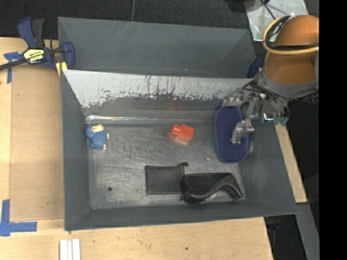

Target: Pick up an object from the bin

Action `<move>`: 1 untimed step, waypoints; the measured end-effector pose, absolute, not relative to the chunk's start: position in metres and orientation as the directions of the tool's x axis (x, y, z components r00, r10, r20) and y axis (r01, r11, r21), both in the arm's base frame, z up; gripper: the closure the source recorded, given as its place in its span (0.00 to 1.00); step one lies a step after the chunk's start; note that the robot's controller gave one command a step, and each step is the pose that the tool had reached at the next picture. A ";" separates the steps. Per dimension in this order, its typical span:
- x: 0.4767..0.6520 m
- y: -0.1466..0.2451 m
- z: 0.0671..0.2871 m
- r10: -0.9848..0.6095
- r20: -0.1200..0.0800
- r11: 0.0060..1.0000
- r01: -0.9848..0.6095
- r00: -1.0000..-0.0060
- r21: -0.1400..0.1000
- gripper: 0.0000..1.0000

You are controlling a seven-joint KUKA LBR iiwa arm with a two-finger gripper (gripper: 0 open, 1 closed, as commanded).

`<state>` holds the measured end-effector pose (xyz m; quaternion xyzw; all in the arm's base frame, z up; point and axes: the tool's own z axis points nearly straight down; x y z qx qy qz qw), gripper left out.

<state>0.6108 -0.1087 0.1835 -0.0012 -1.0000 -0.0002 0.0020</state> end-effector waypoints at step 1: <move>0.595 -0.134 0.095 0.208 -0.016 0.978 0.208 -0.978 0.005 0.00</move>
Offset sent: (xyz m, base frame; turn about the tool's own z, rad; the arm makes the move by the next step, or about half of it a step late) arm -0.0246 -0.0300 -0.1078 0.2124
